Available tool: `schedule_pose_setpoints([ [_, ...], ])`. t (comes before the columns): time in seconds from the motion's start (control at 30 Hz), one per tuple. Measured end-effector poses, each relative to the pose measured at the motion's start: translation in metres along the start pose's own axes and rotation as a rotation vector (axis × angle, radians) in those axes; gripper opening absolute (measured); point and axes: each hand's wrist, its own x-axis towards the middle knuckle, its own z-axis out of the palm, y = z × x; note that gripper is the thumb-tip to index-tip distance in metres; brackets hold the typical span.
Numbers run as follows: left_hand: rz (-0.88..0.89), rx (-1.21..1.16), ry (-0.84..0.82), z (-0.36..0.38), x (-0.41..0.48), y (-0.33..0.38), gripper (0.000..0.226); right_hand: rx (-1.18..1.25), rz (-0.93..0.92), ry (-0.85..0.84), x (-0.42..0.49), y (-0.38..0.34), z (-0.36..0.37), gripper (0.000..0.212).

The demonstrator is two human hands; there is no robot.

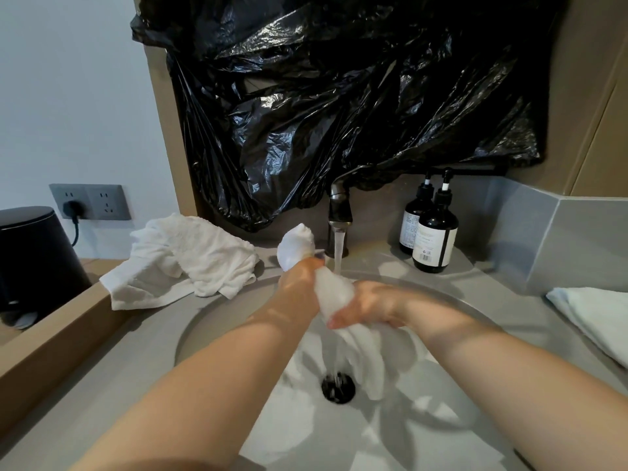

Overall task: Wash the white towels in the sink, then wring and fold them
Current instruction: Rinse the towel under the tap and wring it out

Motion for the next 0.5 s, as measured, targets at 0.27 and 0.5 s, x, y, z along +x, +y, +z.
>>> schedule_pose_setpoints([
  [0.27, 0.149, -0.538, 0.159, 0.036, -0.031, -0.007, 0.06, -0.528, 0.034, 0.367, -0.012, -0.013, 0.019, 0.02],
  [0.5, 0.083, -0.146, 0.133, 0.024, -0.008, -0.014, 0.048, -0.76, -0.037, 0.579, 0.009, 0.002, 0.022, 0.031],
])
